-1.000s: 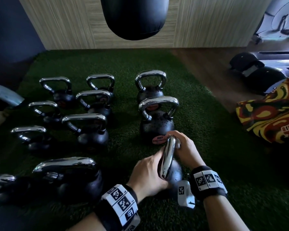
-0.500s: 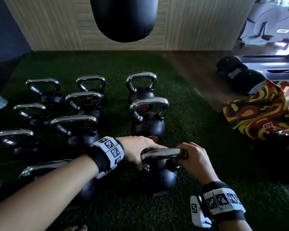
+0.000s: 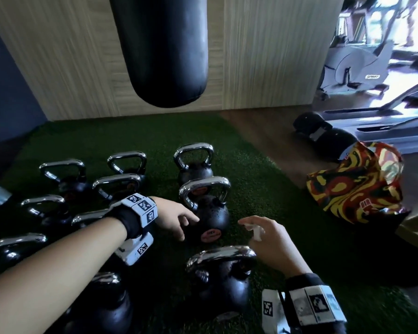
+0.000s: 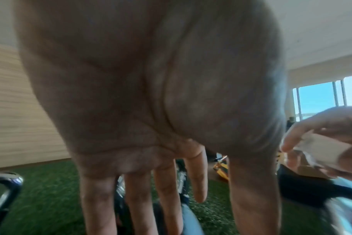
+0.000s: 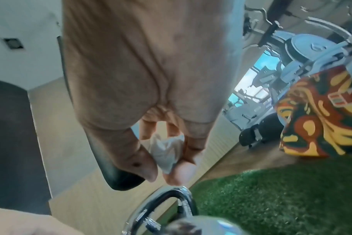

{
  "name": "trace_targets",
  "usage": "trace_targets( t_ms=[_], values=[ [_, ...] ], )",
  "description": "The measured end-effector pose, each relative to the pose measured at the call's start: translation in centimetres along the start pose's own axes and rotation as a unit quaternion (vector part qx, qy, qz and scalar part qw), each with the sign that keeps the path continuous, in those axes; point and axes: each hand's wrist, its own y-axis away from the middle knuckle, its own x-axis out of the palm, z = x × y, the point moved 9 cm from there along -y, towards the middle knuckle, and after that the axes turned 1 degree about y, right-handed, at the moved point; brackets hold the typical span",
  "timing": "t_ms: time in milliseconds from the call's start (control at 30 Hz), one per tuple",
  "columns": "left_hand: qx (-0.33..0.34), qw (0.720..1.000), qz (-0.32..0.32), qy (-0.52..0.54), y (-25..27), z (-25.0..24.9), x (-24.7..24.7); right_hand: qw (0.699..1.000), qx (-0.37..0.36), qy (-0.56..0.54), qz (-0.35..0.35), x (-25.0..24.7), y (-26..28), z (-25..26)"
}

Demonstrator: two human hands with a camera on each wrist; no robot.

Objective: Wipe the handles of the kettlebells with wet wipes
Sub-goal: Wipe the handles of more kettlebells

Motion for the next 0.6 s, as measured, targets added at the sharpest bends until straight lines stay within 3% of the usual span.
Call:
trace_targets(
  t_ms=[167, 367, 500, 600],
  values=[
    [-0.069, 0.998, -0.014, 0.005, 2.1, 3.7, -6.0, 0.999, 0.007, -0.045, -0.023, -1.0, -1.9, 3.1],
    [-0.093, 0.993, -0.075, -0.011, 3.7, 5.6, -7.6, 0.999, -0.012, -0.048, -0.001, -1.4, -5.5, 6.0],
    [-0.089, 0.983, -0.143, 0.076, 1.7, 7.6, -6.1, 0.998, -0.012, -0.065, 0.014, -1.0, -8.1, 6.3],
    [-0.099, 0.959, -0.197, 0.177, -1.5, 10.0, -4.4, 0.994, 0.013, -0.107, -0.01, -1.0, -10.2, 4.9]
  ],
)
